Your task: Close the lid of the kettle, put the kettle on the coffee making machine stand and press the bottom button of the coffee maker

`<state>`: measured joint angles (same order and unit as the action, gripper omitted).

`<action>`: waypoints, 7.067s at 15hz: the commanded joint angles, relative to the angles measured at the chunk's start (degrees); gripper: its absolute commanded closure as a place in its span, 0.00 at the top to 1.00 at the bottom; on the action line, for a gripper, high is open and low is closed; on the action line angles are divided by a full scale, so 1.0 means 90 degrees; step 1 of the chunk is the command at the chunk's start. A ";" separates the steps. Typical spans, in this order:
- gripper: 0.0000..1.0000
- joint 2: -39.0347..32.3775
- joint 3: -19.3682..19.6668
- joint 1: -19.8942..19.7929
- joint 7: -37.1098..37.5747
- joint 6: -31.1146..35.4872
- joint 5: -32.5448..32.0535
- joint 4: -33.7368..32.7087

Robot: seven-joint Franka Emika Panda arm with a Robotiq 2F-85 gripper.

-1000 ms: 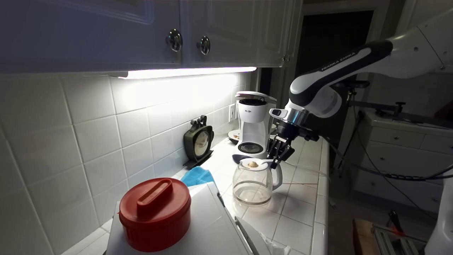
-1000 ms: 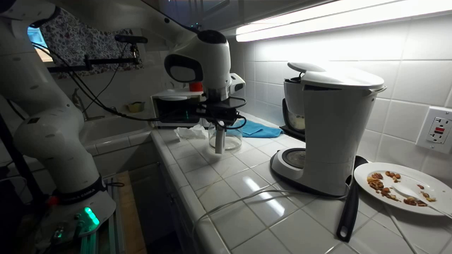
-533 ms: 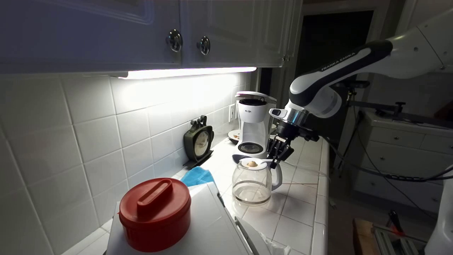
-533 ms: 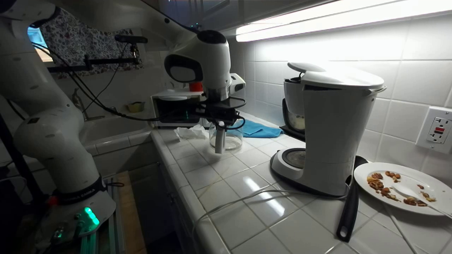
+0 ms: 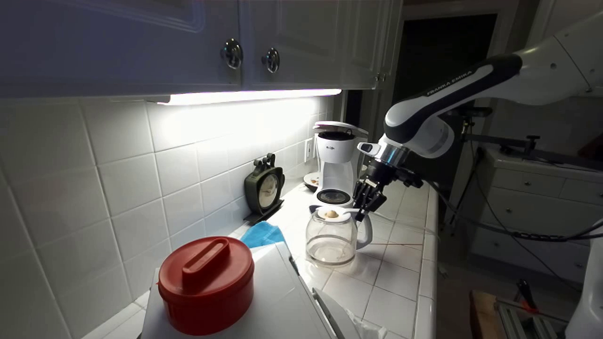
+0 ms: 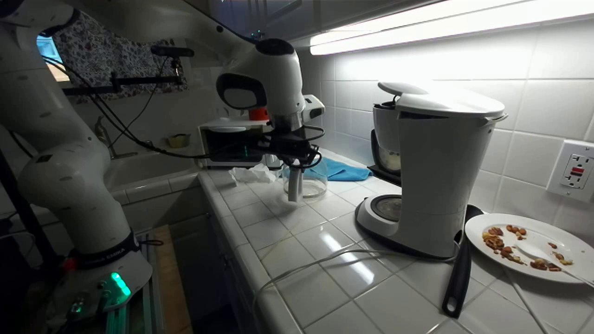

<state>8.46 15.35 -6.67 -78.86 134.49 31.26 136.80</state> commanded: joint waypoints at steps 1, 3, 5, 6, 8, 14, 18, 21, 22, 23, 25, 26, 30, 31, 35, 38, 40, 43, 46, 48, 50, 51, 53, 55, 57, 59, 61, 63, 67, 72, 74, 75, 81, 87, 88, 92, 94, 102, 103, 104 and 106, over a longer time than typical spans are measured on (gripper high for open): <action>0.08 0.0100 -0.0303 0.0042 0.1071 0.1150 0.0062 0.0112; 0.08 0.0043 -0.0479 0.0079 0.2016 0.1668 -0.0138 0.0112; 0.08 -0.0030 -0.0689 0.0037 0.2981 0.2048 -0.0319 0.0147; 0.08 -0.0063 -0.0802 -0.0009 0.3390 0.2219 -0.0380 0.0169; 0.08 -0.0066 -0.0791 0.0079 0.4166 0.2462 -0.0651 0.0225; 0.08 0.0015 -0.0775 -0.0020 0.6244 0.3061 -0.1811 0.0484; 0.08 0.0085 -0.0840 -0.0047 0.6767 0.3355 -0.1658 0.0559; 0.08 0.0139 -0.0841 -0.0065 0.7134 0.3593 -0.1652 0.0643; 0.08 0.0147 -0.0846 -0.0085 0.7267 0.3662 -0.1701 0.0665; 0.08 0.0169 -0.0847 -0.0100 0.7369 0.3712 -0.1729 0.0685; 0.08 0.0207 -0.0868 -0.0167 0.7603 0.3839 -0.1859 0.0735; 0.08 0.0225 -0.0878 -0.0201 0.7696 0.3883 -0.1894 0.0756; 0.08 0.0408 -0.0779 -0.0286 0.8243 0.4025 -0.2419 0.0937; 0.08 0.0471 -0.0779 -0.0318 0.8336 0.3986 -0.2521 0.0962; 0.08 0.0616 -0.0819 -0.0593 0.8723 0.3870 -0.3037 0.0964; 0.08 0.0669 -0.0685 -0.0545 0.8616 0.3754 -0.2931 0.0889; 0.08 0.0667 -0.0648 -0.0517 0.8588 0.3692 -0.2909 0.0854; 0.08 0.0669 -0.0559 -0.0462 0.8494 0.3525 -0.2821 0.0813; 0.08 0.0636 -0.0472 -0.0490 0.8421 0.3165 -0.2846 0.0722; 0.08 0.0617 -0.0446 -0.0563 0.8439 0.2922 -0.2945 0.0631; 0.08 0.0608 -0.0409 -0.0581 0.8426 0.2813 -0.2953 0.0540; 0.08 0.0600 -0.0396 -0.0596 0.8432 0.2749 -0.2975 0.0494; 0.08 0.0574 -0.0362 -0.0625 0.8432 0.2657 -0.2999 0.0412; 0.08 0.0549 -0.0340 -0.0691 0.8453 0.2576 -0.3077 0.0339; 0.08 0.0503 -0.0303 -0.0742 0.8454 0.2510 -0.3144 0.0249; 0.08 0.0437 -0.0261 -0.0777 0.8420 0.2501 -0.3167 0.0179; 0.08 0.0336 -0.0217 -0.0789 0.8397 0.2533 -0.3166 0.0105; 0.08 0.0240 -0.0192 -0.0784 0.8380 0.2572 -0.3160 0.0044; 0.08 0.0000 -0.0152 -0.0775 0.8363 0.2619 -0.3127 -0.0162; 0.08 -0.0290 -0.0110 -0.0806 0.8395 0.2623 -0.3154 -0.0432; 0.08 -0.0360 -0.0083 -0.0818 0.8400 0.2617 -0.3151 -0.0519; 0.08 -0.0411 -0.0064 -0.0823 0.8383 0.2616 -0.3136 -0.0568; 0.08 -0.0592 0.0036 -0.0863 0.8307 0.2649 -0.3025 -0.0752; 0.08 -0.0779 0.0044 -0.0853 0.8279 0.2699 -0.2947 -0.0922; 0.08 -0.0807 0.0041 -0.0850 0.8269 0.2692 -0.2936 -0.0953; 0.08 -0.0927 0.0025 -0.0845 0.8243 0.2689 -0.2887 -0.1057; 0.08 -0.0990 0.0019 -0.0848 0.8234 0.2689 -0.2872 -0.1115; 0.08 -0.1181 -0.0007 -0.0875 0.8155 0.2658 -0.2759 -0.1266; 0.08 -0.1195 -0.0006 -0.0880 0.8162 0.2658 -0.2779 -0.1285; 0.08 -0.1200 -0.0009 -0.0881 0.8148 0.2658 -0.2761 -0.1293; 0.08 -0.1203 -0.0012 -0.0881 0.8138 0.2658 -0.2748 -0.1295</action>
<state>-1.13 15.54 -14.10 -4.03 158.50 4.73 126.52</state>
